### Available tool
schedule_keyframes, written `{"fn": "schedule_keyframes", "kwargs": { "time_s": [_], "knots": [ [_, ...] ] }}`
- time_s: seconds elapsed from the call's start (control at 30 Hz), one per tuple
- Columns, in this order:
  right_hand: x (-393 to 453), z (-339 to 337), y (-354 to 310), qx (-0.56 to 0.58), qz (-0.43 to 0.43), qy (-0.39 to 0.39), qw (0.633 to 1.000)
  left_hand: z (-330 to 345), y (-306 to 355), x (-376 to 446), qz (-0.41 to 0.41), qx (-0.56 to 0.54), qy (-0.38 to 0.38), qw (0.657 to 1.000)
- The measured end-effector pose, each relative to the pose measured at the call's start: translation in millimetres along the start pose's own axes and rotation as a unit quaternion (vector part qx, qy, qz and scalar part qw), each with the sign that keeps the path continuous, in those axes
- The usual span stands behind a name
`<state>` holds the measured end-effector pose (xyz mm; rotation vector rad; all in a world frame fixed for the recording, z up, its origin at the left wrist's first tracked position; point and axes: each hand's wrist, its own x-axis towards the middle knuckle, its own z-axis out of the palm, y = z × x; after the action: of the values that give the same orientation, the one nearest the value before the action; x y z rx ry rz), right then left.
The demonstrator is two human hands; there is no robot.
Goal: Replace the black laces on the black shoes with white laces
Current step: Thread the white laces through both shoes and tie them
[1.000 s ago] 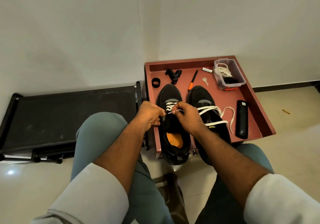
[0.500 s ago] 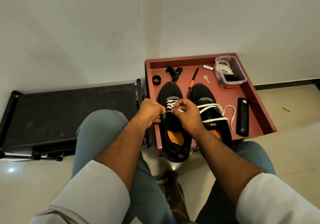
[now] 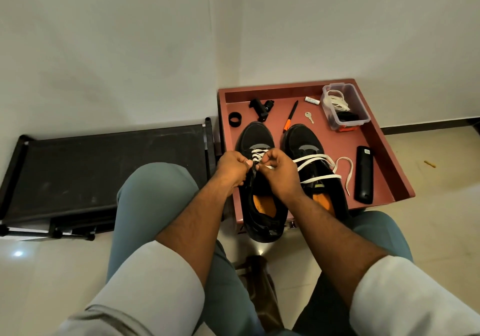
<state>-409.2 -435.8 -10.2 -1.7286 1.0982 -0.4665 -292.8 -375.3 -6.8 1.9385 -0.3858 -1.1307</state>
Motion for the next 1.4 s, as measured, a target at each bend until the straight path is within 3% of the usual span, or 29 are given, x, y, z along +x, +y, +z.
{"fn": "schedule_keyframes", "kwargs": {
  "time_s": [0.13,0.27,0.33,0.4,0.47,0.5,0.57,0.63,0.7,0.77,0.83,0.9,0.93,0.97,1.03,1.07,1.1,1.17,1.23,1.3,1.33,1.4],
  "knots": [
    [2,-3,-3,0.015,0.012,-0.021,1.000,3,-2,3,-0.012,0.019,0.033,0.999],
    [0,-9,-5,-0.046,-0.023,-0.044,0.998,-10,11,-8,0.005,-0.179,0.089,0.980],
    [0,-14,-5,-0.077,-0.033,-0.061,0.995,-23,22,-12,0.031,-0.303,0.100,0.947],
    [0,-19,-3,-0.133,-0.047,-0.053,0.989,-38,31,-14,0.047,-0.452,0.113,0.884],
    [-3,-26,-2,-0.247,-0.085,-0.020,0.965,-51,33,-10,0.048,-0.501,0.167,0.848],
    [-7,-31,-3,-0.295,-0.110,0.000,0.949,-56,33,-10,0.057,-0.465,0.203,0.860],
    [-14,-38,-7,-0.314,-0.125,0.028,0.941,-58,32,-11,0.086,-0.264,0.239,0.930],
    [-20,-41,-9,-0.292,-0.094,0.011,0.952,-46,26,-16,0.091,0.010,0.175,0.980],
    [-24,-40,-8,-0.284,-0.058,-0.016,0.957,-29,18,-23,0.074,0.183,0.071,0.978],
    [-26,-38,-6,-0.258,-0.043,-0.013,0.965,-17,11,-26,0.064,0.215,0.007,0.974],
    [-26,-37,-4,-0.233,-0.030,-0.003,0.972,-12,8,-25,0.059,0.214,-0.004,0.975],
    [-25,-37,-4,-0.226,-0.019,0.002,0.974,-21,10,-22,0.045,0.161,0.089,0.982],
    [-25,-37,-3,-0.225,-0.014,0.004,0.974,-30,11,-18,0.041,0.090,0.202,0.974],
    [-24,-38,-2,-0.223,-0.008,0.005,0.975,-44,14,-14,0.041,-0.016,0.336,0.941],
    [-24,-40,-1,-0.218,0.002,0.008,0.976,-74,22,-11,0.093,-0.230,0.528,0.812],
    [-23,-41,0,-0.216,0.006,0.008,0.976,-82,26,-12,0.144,-0.281,0.567,0.761],
    [-22,-41,0,-0.214,0.010,0.007,0.977,-84,30,-15,0.194,-0.268,0.584,0.741],
    [-21,-40,-1,-0.210,0.015,0.003,0.977,-68,34,-27,0.302,-0.147,0.557,0.760],
    [-21,-37,-2,-0.212,0.015,-0.003,0.977,-43,31,-34,0.366,0.001,0.437,0.822],
    [-21,-35,-3,-0.218,0.014,-0.004,0.976,-20,19,-31,0.314,0.150,0.214,0.913],
    [-21,-35,-3,-0.220,0.012,-0.004,0.975,-11,11,-28,0.258,0.225,0.116,0.932],
    [-21,-34,-4,-0.222,0.014,-0.001,0.975,-3,0,-21,0.168,0.293,0.034,0.941]
  ]
}}
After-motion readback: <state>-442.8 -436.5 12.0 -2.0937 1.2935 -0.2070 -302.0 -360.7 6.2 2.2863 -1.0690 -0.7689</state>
